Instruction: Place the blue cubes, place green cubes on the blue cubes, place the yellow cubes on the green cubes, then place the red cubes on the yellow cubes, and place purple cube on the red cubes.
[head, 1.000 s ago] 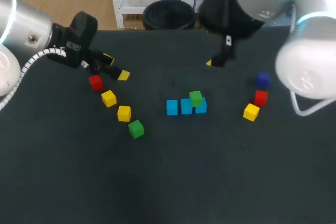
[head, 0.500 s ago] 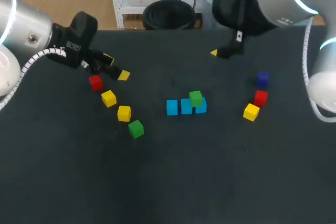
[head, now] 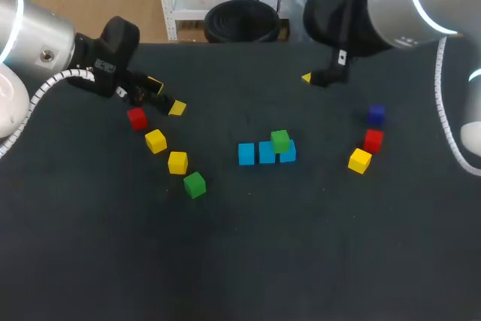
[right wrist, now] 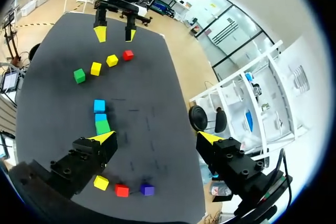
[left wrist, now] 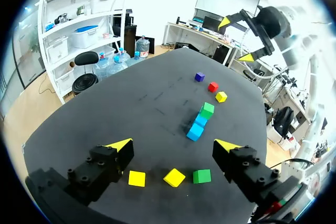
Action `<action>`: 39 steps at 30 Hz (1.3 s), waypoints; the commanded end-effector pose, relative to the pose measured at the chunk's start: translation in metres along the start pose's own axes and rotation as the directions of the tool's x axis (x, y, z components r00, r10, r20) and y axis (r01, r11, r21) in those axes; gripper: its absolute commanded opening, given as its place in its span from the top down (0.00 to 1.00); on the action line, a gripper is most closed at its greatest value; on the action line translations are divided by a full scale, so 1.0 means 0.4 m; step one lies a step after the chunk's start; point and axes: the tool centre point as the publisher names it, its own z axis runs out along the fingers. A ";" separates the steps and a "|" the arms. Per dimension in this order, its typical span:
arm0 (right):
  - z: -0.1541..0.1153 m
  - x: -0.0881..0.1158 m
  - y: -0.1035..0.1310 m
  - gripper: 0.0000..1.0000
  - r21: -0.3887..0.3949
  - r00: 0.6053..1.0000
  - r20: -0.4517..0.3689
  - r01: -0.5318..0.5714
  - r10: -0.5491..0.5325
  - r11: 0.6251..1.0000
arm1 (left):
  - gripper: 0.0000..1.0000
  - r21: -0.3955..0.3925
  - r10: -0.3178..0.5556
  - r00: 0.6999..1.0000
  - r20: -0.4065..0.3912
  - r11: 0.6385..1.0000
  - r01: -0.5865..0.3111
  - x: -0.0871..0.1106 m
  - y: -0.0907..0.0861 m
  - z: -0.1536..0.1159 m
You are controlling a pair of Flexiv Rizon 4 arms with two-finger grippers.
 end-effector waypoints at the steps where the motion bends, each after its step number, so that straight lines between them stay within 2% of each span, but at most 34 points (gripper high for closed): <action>1: 0.001 0.001 0.008 0.00 0.114 1.000 0.001 -0.002 0.001 0.994 | 0.00 0.002 0.002 1.000 0.005 1.000 -0.002 0.004 0.001 -0.001; 3: 0.001 0.001 0.008 0.00 0.114 1.000 0.001 -0.002 0.001 0.994 | 0.00 0.002 0.002 1.000 0.005 1.000 -0.002 0.004 0.001 -0.001; 5: 0.001 0.001 0.008 0.00 0.114 1.000 0.001 -0.002 0.001 0.994 | 0.00 0.001 0.143 0.983 -0.119 0.990 -0.143 0.002 -0.023 -0.009; 7: 0.001 0.001 0.008 0.00 0.114 1.000 0.001 -0.002 0.001 0.994 | 0.00 0.069 0.242 0.949 -0.202 0.970 -0.233 0.004 -0.049 -0.008; 8: 0.001 0.001 0.008 0.00 0.114 1.000 0.001 -0.002 0.001 0.994 | 0.00 0.135 0.324 0.895 -0.306 0.946 -0.296 0.018 -0.065 0.003; 10: 0.001 0.001 0.008 0.00 0.114 1.000 0.001 -0.002 0.001 0.994 | 0.00 0.192 0.398 0.823 -0.406 0.917 -0.349 0.034 -0.077 0.015; 11: 0.001 0.001 0.008 0.00 0.114 1.000 0.001 -0.002 0.001 0.994 | 0.00 0.245 0.442 0.768 -0.463 0.897 -0.369 0.049 -0.084 0.024; 12: 0.001 0.001 0.008 0.00 0.114 1.000 0.001 -0.002 0.001 0.994 | 0.00 0.269 0.450 0.751 -0.483 0.892 -0.362 0.054 -0.086 0.028; 15: 0.001 0.001 0.008 0.00 0.114 1.000 0.001 -0.002 0.001 0.994 | 0.00 0.347 0.499 0.649 -0.574 0.866 -0.359 0.083 -0.090 0.046; 16: 0.001 0.001 0.008 0.00 0.114 1.000 0.001 -0.002 0.001 0.994 | 0.00 0.355 0.507 0.632 -0.586 0.862 -0.362 0.087 -0.091 0.049; 17: 0.001 0.001 0.008 0.00 0.114 1.000 0.001 -0.002 0.001 0.994 | 0.00 0.379 0.535 0.585 -0.609 0.845 -0.378 0.098 -0.093 0.056; 20: 0.001 0.001 0.008 0.00 0.114 1.000 0.001 -0.002 0.001 0.994 | 0.00 0.421 0.588 0.508 -0.629 0.807 -0.414 0.121 -0.103 0.068; 21: 0.001 0.001 0.008 0.00 0.114 1.000 0.001 -0.002 0.001 0.994 | 0.00 0.431 0.601 0.471 -0.645 0.796 -0.425 0.132 -0.106 0.070; 22: 0.001 0.001 0.008 0.00 0.114 1.000 0.001 -0.002 0.001 0.994 | 0.00 0.437 0.605 0.418 -0.677 0.788 -0.433 0.148 -0.110 0.074; 25: 0.001 0.001 0.008 0.00 0.114 1.000 0.001 -0.002 0.001 0.994 | 0.00 0.454 0.601 0.364 -0.712 0.789 -0.415 0.169 -0.129 0.084; 26: 0.001 0.001 0.008 0.00 0.114 1.000 0.001 -0.002 0.001 0.994 | 0.00 0.455 0.599 0.363 -0.714 0.791 -0.409 0.172 -0.134 0.088; 27: 0.001 0.001 0.008 0.00 0.114 1.000 0.001 -0.002 0.001 0.994 | 0.00 0.443 0.580 0.379 -0.721 0.807 -0.391 0.179 -0.143 0.096; 29: 0.001 0.001 0.008 0.00 0.114 1.000 0.001 -0.002 0.001 0.994 | 0.00 0.433 0.555 0.393 -0.733 0.826 -0.360 0.194 -0.152 0.112; 31: 0.001 0.001 0.008 0.00 0.114 1.000 0.001 -0.002 0.001 0.994 | 0.00 0.399 0.498 0.483 -0.720 0.867 -0.299 0.202 -0.165 0.132; 32: 0.001 0.001 0.008 0.00 0.114 1.000 0.001 -0.002 0.001 0.994 | 0.00 0.391 0.480 0.502 -0.719 0.877 -0.279 0.206 -0.172 0.137; 33: 0.001 0.001 0.008 0.00 0.114 1.000 0.001 -0.002 0.001 0.994 | 0.00 0.374 0.449 0.544 -0.709 0.893 -0.251 0.208 -0.179 0.143; 34: 0.001 0.001 0.008 0.00 0.114 1.000 0.001 -0.002 0.001 0.994 | 0.00 0.358 0.426 0.570 -0.703 0.904 -0.233 0.208 -0.184 0.148; 37: 0.001 0.001 0.008 0.00 0.114 1.000 0.001 -0.002 0.001 0.994 | 0.00 0.307 0.389 0.602 -0.697 0.921 -0.240 0.219 -0.190 0.164; 39: 0.001 0.001 0.008 0.00 0.114 1.000 0.001 -0.002 0.001 0.994 | 0.00 0.286 0.396 0.593 -0.701 0.918 -0.275 0.226 -0.194 0.174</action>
